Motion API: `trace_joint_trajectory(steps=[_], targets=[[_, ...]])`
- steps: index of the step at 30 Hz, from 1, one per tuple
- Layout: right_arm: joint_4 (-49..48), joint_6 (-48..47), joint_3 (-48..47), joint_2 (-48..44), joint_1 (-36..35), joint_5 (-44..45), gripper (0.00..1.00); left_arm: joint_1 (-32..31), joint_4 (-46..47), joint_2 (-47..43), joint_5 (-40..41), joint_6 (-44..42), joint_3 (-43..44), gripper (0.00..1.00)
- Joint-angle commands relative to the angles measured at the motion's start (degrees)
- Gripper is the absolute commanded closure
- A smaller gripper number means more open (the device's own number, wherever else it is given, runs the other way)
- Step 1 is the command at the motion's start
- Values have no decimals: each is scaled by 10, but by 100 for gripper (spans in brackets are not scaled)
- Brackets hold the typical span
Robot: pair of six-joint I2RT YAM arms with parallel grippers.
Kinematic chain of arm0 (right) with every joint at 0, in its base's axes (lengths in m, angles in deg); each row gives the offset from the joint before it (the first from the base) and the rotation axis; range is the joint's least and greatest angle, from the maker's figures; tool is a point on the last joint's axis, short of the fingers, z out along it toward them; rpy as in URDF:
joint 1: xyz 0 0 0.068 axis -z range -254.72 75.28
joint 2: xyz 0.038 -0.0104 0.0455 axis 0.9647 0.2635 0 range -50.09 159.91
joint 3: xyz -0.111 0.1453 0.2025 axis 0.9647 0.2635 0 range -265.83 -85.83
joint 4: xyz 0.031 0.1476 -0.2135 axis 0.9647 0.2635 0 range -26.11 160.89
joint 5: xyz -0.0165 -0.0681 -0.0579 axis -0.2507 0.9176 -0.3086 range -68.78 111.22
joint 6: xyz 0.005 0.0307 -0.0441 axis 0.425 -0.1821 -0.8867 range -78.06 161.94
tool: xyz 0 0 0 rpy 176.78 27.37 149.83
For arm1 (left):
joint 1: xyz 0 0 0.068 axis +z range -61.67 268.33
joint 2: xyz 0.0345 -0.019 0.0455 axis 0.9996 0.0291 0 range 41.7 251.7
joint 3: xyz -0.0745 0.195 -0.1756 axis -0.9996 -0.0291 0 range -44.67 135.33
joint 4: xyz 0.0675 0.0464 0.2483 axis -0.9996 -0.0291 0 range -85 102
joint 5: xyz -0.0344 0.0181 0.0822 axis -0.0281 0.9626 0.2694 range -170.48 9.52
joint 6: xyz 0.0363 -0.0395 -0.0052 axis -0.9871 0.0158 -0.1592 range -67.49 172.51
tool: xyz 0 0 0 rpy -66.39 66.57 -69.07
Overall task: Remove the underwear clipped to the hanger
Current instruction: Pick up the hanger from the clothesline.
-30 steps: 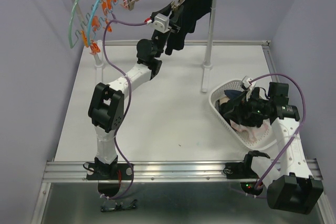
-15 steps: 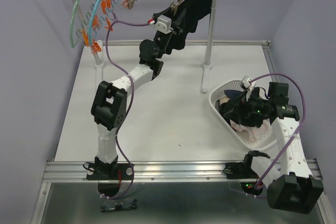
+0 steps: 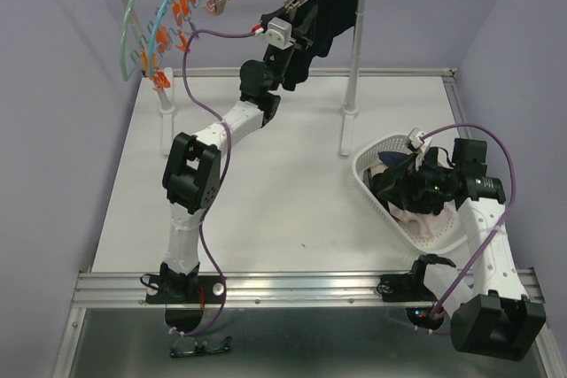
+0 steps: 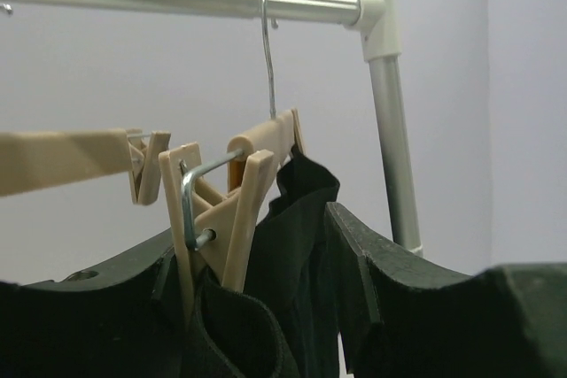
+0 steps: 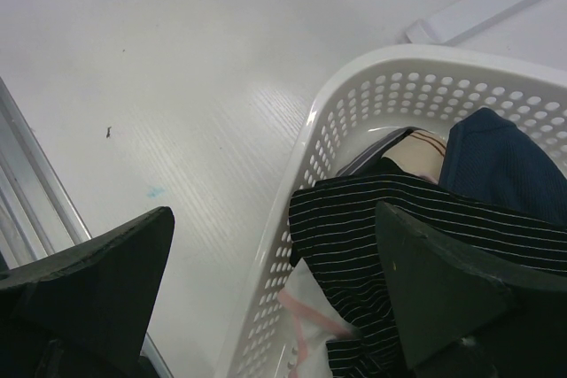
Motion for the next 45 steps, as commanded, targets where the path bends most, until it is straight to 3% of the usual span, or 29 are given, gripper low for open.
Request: trace_joint_trajectory(steps=[1,7,13,17,45], targets=[[-19,-2,9,1,4,-1,0,4,112,-2,2,2,49,39],[-19,-3,8,1,4,2,0,8,109,17,9,8,81,45],[-19,-3,7,4,4,1,0,10,107,16,4,10,94,86],[-18,-3,7,3,4,2,0,15,111,6,-3,9,82,100],[-19,-3,7,8,4,4,0,19,131,-61,-36,17,106,100]])
